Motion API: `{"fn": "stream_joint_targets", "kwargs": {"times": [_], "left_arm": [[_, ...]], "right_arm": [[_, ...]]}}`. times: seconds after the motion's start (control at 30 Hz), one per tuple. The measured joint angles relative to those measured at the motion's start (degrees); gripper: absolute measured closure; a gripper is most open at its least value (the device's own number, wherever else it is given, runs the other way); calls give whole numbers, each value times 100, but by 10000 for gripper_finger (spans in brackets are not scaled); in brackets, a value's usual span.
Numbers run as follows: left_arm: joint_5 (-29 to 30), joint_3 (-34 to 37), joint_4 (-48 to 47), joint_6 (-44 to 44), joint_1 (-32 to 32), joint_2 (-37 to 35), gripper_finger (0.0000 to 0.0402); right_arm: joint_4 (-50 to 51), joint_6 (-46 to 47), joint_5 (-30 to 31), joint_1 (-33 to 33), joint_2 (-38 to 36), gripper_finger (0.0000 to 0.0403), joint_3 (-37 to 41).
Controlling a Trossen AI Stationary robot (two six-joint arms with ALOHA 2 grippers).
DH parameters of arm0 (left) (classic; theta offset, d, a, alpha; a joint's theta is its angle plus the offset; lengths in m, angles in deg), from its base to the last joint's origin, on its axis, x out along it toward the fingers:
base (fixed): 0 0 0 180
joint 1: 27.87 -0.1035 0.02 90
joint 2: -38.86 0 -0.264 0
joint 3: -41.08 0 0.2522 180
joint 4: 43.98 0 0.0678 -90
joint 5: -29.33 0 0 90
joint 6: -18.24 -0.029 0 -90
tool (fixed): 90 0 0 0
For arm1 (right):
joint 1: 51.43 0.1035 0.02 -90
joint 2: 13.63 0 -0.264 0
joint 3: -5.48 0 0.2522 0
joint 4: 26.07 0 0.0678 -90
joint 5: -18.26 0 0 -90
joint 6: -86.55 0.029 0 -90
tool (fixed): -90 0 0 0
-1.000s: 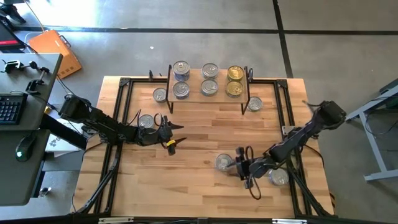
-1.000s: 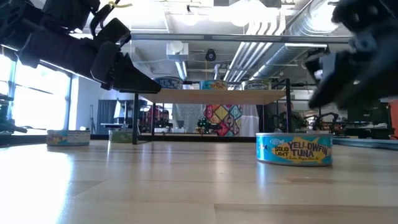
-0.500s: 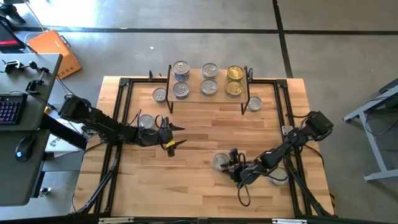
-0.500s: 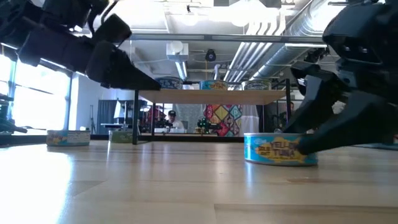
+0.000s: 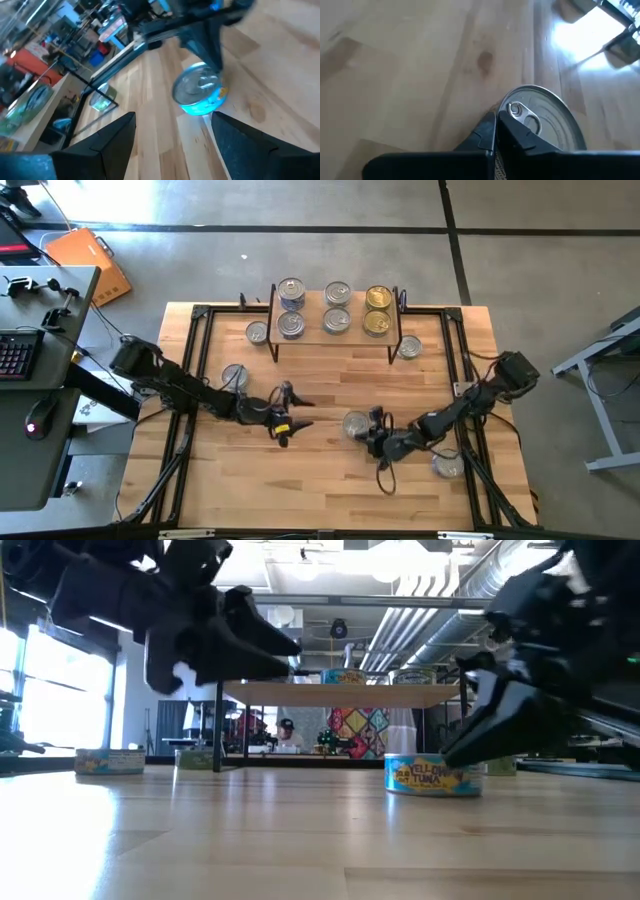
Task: Stack canned seafood by type on shelf
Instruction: Stack the yellow-blue tuna can on top of the other yellow-blue tuna can on the shelf
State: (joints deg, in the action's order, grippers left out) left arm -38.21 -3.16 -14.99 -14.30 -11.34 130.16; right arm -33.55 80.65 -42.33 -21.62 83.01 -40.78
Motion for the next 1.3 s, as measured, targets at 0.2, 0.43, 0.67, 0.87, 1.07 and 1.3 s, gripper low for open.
{"fn": "stream_joint_targets", "kwargs": {"times": [0.2,0.43,0.67,0.87,1.07,1.3], "left_arm": [[-78,-294,51,-224,-45,425,147],[-714,-470,46,-269,-166,746,147],[-931,-490,79,-265,-452,925,147],[-658,-488,90,-269,-662,1172,147],[-525,-490,594,-267,-721,1501,147],[-539,-558,1015,52,-710,1681,150]], "right_arm": [[-219,-345,-1349,-708,-365,403,75],[-1206,-784,-2530,-1640,-490,403,75],[-1894,-288,-2985,-2248,-443,403,73],[-2279,-154,-3266,-2311,-256,403,58],[-2326,91,-3260,-2307,-212,403,58],[-2326,250,-3203,-2294,-212,403,56]]}}
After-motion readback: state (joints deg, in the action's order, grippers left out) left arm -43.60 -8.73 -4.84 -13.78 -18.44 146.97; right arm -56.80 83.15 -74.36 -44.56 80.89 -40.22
